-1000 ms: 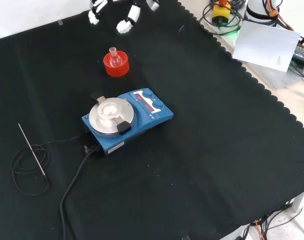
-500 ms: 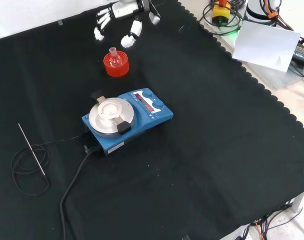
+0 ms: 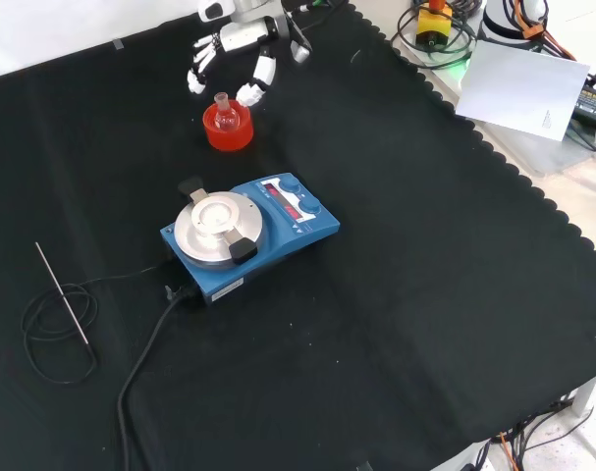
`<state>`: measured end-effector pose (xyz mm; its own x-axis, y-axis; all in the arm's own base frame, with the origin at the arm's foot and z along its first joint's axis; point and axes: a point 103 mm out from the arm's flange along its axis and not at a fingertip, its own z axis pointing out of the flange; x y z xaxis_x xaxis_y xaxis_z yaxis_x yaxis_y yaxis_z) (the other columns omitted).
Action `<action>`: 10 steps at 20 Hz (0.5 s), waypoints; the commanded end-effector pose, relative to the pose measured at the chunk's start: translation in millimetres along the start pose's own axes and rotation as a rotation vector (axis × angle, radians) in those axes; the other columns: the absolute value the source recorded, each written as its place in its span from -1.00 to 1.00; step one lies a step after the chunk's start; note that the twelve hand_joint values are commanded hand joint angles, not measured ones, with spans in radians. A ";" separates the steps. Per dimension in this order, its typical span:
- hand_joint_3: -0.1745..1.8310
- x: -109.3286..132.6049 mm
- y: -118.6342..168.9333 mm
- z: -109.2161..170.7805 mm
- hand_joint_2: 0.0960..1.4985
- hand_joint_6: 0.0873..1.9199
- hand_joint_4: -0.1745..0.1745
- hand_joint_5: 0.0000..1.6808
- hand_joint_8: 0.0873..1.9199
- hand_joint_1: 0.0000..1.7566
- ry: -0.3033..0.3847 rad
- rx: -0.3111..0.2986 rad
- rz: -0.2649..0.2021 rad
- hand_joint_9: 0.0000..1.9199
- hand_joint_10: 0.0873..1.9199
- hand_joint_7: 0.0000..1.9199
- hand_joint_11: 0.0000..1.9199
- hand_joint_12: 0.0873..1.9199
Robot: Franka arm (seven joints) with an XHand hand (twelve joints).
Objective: Pick up the round-bottom flask.
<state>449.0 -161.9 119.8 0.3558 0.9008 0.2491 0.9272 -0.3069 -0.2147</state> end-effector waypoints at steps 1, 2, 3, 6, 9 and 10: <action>-0.15 -6.1 3.4 4.7 -0.25 -1.00 -0.18 -0.34 -0.43 -0.10 0.010 0.001 0.006 -0.57 -0.37 -0.75 -0.98 0.41; -0.15 -6.3 3.5 5.2 -0.25 -1.00 -0.18 -0.34 -0.43 -0.10 0.010 0.002 0.008 -0.57 -0.37 -0.75 -0.98 0.41; -0.15 -6.7 3.7 5.6 -0.25 -1.00 -0.18 -0.33 -0.43 -0.10 0.011 0.003 0.008 -0.57 -0.37 -0.75 -0.98 0.41; -0.15 -9.6 6.9 9.6 -0.26 -1.00 -0.19 -0.33 -0.43 -0.09 0.019 0.003 0.009 -0.57 -0.37 -0.75 -0.98 0.41; -0.15 -10.4 8.4 11.7 -0.26 -1.00 -0.19 -0.33 -0.43 -0.08 0.018 0.003 0.012 -0.57 -0.37 -0.75 -0.98 0.41; -0.15 -10.5 8.9 12.1 -0.26 -1.00 -0.19 -0.32 -0.42 -0.08 0.018 0.004 0.013 -0.57 -0.37 -0.75 -0.98 0.41</action>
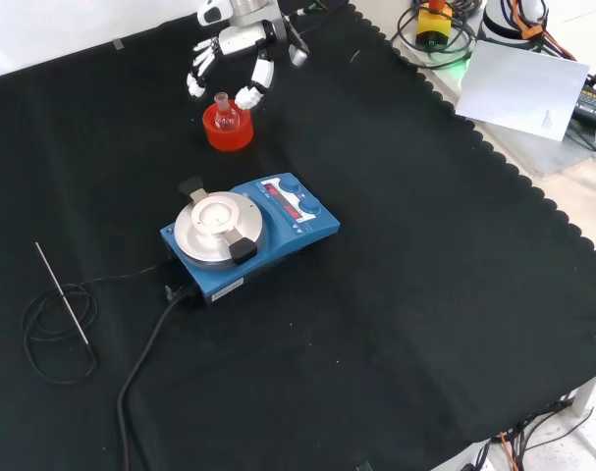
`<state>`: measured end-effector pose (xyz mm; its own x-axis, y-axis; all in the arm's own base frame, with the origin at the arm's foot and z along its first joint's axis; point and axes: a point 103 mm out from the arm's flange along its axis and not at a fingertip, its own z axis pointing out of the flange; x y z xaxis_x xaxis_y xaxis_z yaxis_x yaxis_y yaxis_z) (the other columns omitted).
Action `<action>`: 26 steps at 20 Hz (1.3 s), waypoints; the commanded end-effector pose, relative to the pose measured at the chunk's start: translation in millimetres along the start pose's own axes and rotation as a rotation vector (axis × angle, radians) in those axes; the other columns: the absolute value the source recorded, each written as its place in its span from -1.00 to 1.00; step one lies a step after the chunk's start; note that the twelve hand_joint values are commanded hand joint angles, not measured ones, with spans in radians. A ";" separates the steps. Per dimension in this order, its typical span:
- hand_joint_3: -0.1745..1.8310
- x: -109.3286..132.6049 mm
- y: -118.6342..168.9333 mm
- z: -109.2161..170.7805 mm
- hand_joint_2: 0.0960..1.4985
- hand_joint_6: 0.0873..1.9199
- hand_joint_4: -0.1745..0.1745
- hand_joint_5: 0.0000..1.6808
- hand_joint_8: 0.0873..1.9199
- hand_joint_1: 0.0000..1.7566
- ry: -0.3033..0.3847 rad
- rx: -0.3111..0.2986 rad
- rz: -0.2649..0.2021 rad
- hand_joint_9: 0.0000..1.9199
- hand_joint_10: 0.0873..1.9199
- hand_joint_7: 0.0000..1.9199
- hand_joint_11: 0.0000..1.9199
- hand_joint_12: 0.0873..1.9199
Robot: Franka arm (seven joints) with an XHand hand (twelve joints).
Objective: Pick up the round-bottom flask.
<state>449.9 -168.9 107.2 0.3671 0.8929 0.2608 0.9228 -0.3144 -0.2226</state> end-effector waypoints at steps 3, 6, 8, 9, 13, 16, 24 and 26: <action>-0.15 -2.0 5.1 3.3 -0.27 -1.00 -0.20 -0.31 -0.42 -0.07 0.004 0.004 0.003 -0.57 -0.37 -0.75 -0.98 0.41; -0.15 -6.4 13.6 8.0 -0.27 -1.00 -0.20 -0.30 -0.42 -0.07 0.007 -0.001 0.003 -0.57 -0.37 -0.75 -0.98 0.41; -0.14 -6.9 14.8 8.6 -0.27 -1.00 -0.20 -0.29 -0.42 -0.06 0.005 -0.008 0.003 -0.57 -0.37 -0.75 -0.98 0.41; -0.14 -6.9 14.9 8.5 -0.27 -1.00 -0.20 -0.28 -0.42 -0.06 0.006 -0.011 0.003 -0.57 -0.37 -0.75 -0.98 0.41; -0.14 -8.0 18.2 10.2 -0.27 -1.00 -0.22 -0.22 -0.42 -0.06 0.003 -0.021 0.003 -0.56 -0.37 -0.75 -0.98 0.41; -0.14 -8.1 19.6 11.3 -0.26 -1.00 -0.23 -0.18 -0.42 -0.06 0.001 -0.029 0.005 -0.56 -0.37 -0.74 -0.97 0.41; -0.17 -3.1 21.2 6.7 -0.22 -0.87 -0.27 -0.09 -0.43 -0.03 -0.030 -0.054 0.003 -0.53 -0.39 -0.72 -0.94 0.39; -0.17 1.8 20.0 4.2 -0.20 -0.65 -0.27 -0.14 -0.44 -0.02 -0.048 -0.062 0.002 -0.51 -0.41 -0.70 -0.94 0.39</action>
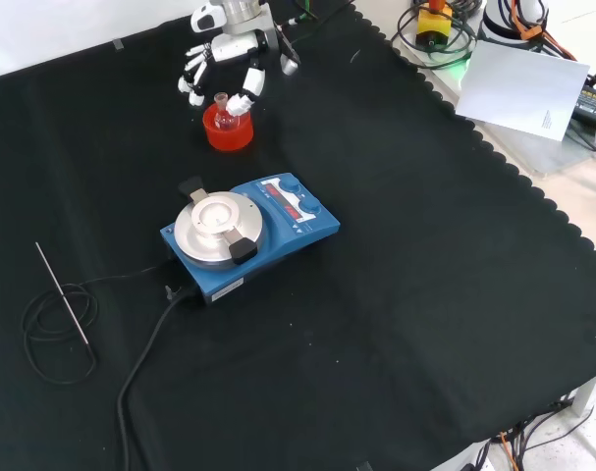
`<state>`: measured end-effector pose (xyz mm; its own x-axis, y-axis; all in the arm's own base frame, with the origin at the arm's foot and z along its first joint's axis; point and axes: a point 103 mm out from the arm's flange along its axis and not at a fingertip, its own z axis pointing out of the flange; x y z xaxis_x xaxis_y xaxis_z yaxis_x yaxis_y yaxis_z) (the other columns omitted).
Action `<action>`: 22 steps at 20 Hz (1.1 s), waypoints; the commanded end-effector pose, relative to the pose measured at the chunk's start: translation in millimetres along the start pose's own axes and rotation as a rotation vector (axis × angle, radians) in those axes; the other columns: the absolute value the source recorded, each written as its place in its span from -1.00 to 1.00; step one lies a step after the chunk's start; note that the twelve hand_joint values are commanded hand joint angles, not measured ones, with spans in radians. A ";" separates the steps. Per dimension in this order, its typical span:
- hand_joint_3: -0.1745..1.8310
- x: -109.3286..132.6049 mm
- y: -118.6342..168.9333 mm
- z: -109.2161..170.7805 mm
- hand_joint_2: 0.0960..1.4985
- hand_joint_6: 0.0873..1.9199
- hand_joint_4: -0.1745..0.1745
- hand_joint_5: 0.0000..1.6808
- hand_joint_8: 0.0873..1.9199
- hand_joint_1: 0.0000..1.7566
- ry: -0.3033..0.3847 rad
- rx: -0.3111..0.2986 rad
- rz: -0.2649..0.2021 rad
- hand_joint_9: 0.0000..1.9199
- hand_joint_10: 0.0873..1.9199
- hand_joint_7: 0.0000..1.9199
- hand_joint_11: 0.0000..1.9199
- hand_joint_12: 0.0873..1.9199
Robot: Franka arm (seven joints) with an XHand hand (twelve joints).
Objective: Pick up the round-bottom flask.
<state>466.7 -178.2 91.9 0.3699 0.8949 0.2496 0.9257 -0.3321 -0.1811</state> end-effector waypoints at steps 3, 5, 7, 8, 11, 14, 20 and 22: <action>-0.17 13.8 -3.6 -5.0 -0.20 -0.39 -0.28 -0.20 -0.44 -0.02 -0.050 -0.030 -0.004 -0.50 -0.41 -0.69 -0.93 0.39; -0.17 14.3 -3.9 -2.8 -0.19 -0.34 -0.28 -0.21 -0.44 -0.02 -0.058 -0.032 -0.005 -0.50 -0.41 -0.69 -0.92 0.40; -0.17 15.0 -4.0 -1.0 -0.19 -0.32 -0.29 -0.20 -0.44 -0.02 -0.064 -0.032 -0.004 -0.49 -0.40 -0.68 -0.91 0.40; -0.17 15.2 -4.1 -0.3 -0.18 -0.31 -0.29 -0.20 -0.43 -0.01 -0.064 -0.031 -0.003 -0.49 -0.40 -0.68 -0.91 0.40; -0.17 3.5 -1.2 -4.4 -0.18 -0.28 -0.30 -0.20 -0.43 -0.01 -0.047 -0.026 0.003 -0.49 -0.40 -0.67 -0.90 0.40; -0.17 3.6 -2.3 -4.5 -0.18 -0.27 -0.30 -0.21 -0.43 -0.01 -0.054 -0.031 0.004 -0.48 -0.41 -0.67 -0.90 0.40; -0.17 1.9 -4.0 -4.7 -0.18 -0.25 -0.31 -0.21 -0.43 -0.01 -0.048 -0.034 0.001 -0.48 -0.41 -0.67 -0.90 0.40; -0.17 -1.3 -3.3 -6.4 -0.18 -0.25 -0.31 -0.20 -0.43 -0.01 -0.038 -0.028 0.003 -0.48 -0.41 -0.67 -0.90 0.40</action>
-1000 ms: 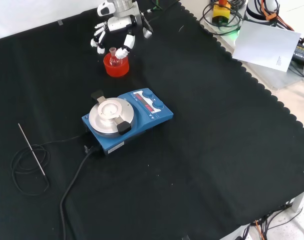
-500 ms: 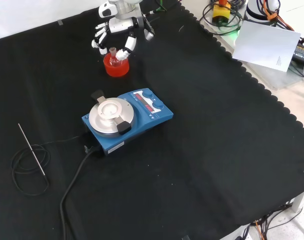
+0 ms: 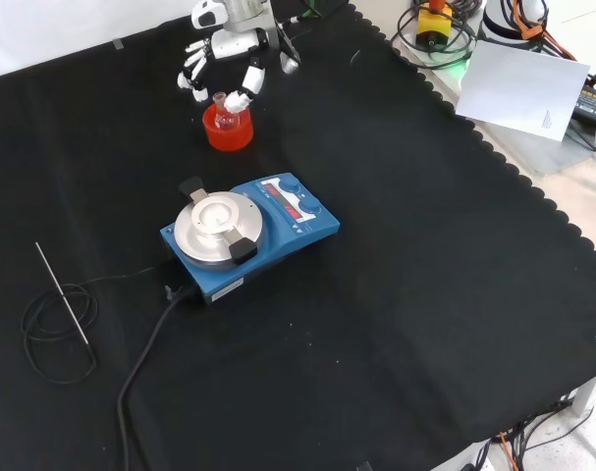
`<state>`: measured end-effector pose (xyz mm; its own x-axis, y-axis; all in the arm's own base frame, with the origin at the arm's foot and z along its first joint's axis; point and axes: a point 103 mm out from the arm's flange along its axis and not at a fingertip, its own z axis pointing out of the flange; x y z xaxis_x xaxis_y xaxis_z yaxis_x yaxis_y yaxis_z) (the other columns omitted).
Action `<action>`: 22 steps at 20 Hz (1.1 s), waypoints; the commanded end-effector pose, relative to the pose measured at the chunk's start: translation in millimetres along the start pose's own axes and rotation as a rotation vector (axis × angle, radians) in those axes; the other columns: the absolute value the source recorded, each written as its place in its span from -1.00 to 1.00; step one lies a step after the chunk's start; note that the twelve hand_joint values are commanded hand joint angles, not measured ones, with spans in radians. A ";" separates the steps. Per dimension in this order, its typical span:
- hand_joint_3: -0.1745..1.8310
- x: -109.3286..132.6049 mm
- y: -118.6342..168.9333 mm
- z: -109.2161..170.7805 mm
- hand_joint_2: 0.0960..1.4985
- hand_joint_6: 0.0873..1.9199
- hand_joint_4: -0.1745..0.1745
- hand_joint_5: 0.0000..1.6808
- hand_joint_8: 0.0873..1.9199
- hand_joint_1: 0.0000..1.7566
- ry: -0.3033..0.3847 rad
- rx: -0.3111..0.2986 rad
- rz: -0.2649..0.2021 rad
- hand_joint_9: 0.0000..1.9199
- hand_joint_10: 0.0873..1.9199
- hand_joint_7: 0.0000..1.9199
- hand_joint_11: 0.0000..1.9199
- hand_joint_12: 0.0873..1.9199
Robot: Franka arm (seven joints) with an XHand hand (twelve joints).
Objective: Pick up the round-bottom flask.
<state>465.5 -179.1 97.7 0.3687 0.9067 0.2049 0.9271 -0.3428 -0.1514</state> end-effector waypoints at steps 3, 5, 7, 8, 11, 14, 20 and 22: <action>-0.17 -2.7 -1.9 -1.0 -0.17 -0.23 -0.33 -0.16 -0.43 -0.01 0.008 0.003 0.001 -0.48 -0.40 -0.67 -0.90 0.40; -0.17 -2.7 -2.4 -0.9 -0.17 -0.20 -0.34 -0.11 -0.43 -0.01 0.003 0.000 0.000 -0.48 -0.40 -0.67 -0.90 0.40; -0.17 0.4 -4.8 -0.3 -0.17 -0.19 -0.35 -0.08 -0.43 -0.01 -0.008 -0.007 -0.003 -0.48 -0.40 -0.67 -0.90 0.40; -0.17 2.5 -5.9 0.2 -0.17 -0.18 -0.36 -0.07 -0.43 -0.01 -0.012 -0.008 -0.004 -0.48 -0.40 -0.67 -0.90 0.40; -0.17 -2.8 -3.7 -1.6 -0.17 -0.15 -0.38 -0.05 -0.43 -0.01 -0.004 0.001 0.001 -0.48 -0.40 -0.67 -0.90 0.40; -0.17 -4.0 -3.1 -1.7 -0.17 -0.13 -0.39 -0.05 -0.43 -0.01 -0.001 0.002 0.002 -0.48 -0.40 -0.66 -0.89 0.40; -0.17 7.2 -4.0 0.6 -0.16 -0.11 -0.39 -0.04 -0.43 0.00 -0.021 -0.007 -0.001 -0.47 -0.40 -0.66 -0.89 0.40; -0.17 9.1 -3.9 0.9 -0.15 -0.11 -0.39 -0.03 -0.43 0.00 -0.024 -0.007 -0.004 -0.47 -0.40 -0.65 -0.88 0.40</action>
<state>463.8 -175.1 99.3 0.3692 0.9099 0.1893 0.9268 -0.3456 -0.1469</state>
